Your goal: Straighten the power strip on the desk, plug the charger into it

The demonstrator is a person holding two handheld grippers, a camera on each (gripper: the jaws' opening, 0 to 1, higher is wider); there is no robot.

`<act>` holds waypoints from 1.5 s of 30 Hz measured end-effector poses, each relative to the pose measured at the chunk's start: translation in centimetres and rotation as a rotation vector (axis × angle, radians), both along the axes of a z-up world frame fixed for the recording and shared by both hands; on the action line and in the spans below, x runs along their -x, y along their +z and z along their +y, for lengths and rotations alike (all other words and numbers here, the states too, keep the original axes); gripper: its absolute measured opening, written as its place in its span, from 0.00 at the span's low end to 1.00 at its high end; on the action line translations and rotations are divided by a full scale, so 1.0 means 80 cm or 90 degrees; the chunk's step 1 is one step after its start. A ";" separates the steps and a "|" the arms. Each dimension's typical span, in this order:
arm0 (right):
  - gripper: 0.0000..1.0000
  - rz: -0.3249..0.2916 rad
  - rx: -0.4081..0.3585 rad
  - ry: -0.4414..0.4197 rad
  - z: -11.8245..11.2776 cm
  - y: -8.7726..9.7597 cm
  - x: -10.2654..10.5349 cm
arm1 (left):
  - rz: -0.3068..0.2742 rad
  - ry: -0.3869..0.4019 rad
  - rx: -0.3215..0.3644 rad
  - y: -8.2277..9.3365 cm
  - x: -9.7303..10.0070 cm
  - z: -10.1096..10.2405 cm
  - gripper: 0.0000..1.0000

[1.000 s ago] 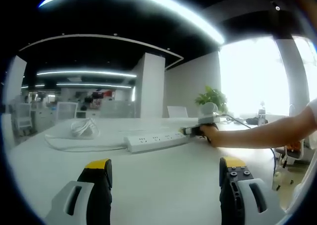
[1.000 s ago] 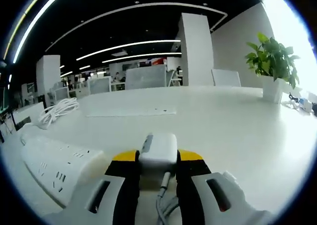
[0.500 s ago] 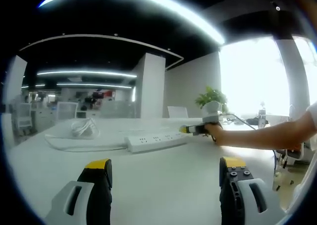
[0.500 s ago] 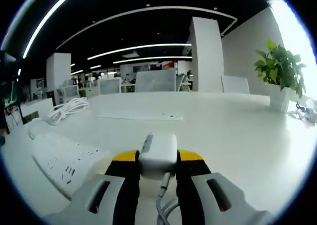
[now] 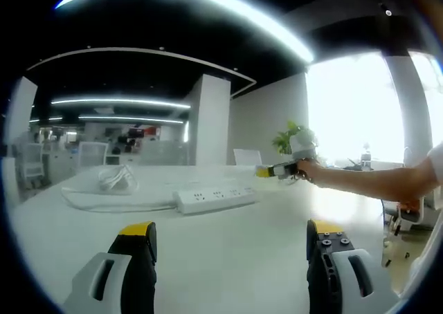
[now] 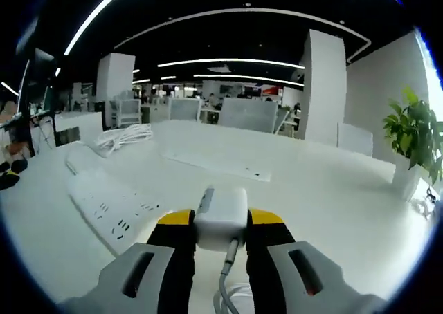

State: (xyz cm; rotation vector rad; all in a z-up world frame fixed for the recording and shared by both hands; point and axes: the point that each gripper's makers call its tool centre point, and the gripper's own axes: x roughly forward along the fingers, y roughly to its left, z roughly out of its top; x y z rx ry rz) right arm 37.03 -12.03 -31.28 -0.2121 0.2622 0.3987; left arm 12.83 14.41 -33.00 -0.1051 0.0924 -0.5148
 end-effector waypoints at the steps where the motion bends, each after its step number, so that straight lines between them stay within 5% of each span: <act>1: 0.26 0.004 0.005 0.014 0.001 0.003 0.003 | 0.000 -0.001 0.000 0.000 0.000 0.000 0.92; 9: 0.26 0.021 0.064 0.088 0.010 0.021 0.017 | 0.000 -0.002 0.001 0.000 -0.001 -0.001 0.92; 16: 0.26 0.027 0.200 0.173 0.027 0.037 0.030 | -0.001 0.004 0.002 0.000 -0.001 0.002 0.92; 20: 0.26 0.052 0.238 0.220 0.041 0.041 0.041 | 0.000 0.003 0.000 -0.001 0.000 0.001 0.92; 31: 0.26 0.142 0.358 0.331 0.072 0.024 0.079 | 0.001 0.007 0.001 -0.003 0.001 0.004 0.92; 45: 0.26 0.199 0.547 0.421 0.089 0.006 0.102 | 0.001 0.014 0.003 -0.004 0.004 0.012 0.92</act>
